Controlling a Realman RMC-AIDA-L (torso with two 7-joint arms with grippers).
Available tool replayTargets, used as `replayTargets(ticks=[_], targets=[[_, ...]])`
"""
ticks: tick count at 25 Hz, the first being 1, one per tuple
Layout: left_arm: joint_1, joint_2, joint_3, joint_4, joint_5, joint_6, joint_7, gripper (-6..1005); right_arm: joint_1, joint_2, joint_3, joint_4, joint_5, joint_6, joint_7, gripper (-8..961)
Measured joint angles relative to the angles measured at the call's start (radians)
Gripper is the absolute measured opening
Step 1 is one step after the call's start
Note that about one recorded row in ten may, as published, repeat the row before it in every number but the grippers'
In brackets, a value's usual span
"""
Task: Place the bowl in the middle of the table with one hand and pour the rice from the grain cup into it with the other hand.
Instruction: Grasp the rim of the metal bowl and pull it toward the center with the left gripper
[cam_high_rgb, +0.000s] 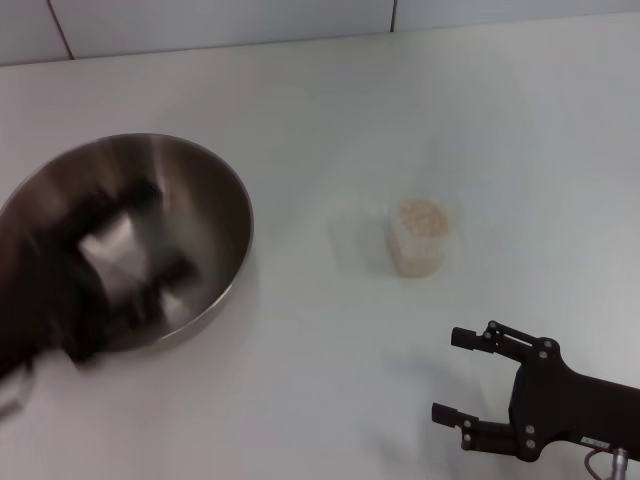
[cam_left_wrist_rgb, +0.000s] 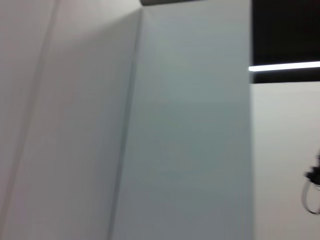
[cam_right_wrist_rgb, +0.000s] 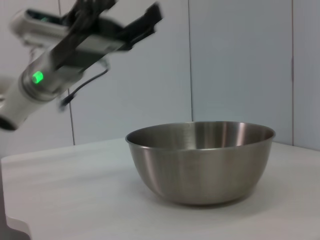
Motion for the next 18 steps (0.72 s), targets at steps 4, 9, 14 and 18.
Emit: replayTargets(ticks=[4, 9, 14, 18], targets=[[0.042, 0.002, -0.113, 0.298, 0.041, -0.26, -0.281, 833, 0.0, 0.0, 0.0, -0.004, 0.0, -0.003, 0.0, 816], [0.078, 0.008, -0.118, 0.713, 0.357, -0.652, -0.734, 822, -0.006, 0.0, 0.0, -0.02, 0.003, -0.009, 0.002, 816], [0.005, 0.009, -0.143, 0.893, 0.839, -0.76, -1.155, 812, -0.006, 0.004, 0.0, -0.026, 0.004, -0.009, 0.002, 816], [-0.099, 0.008, -0.218, 0.848, 1.111, -0.708, -1.283, 804, -0.006, 0.006, 0.0, -0.031, 0.006, -0.011, 0.002, 815]])
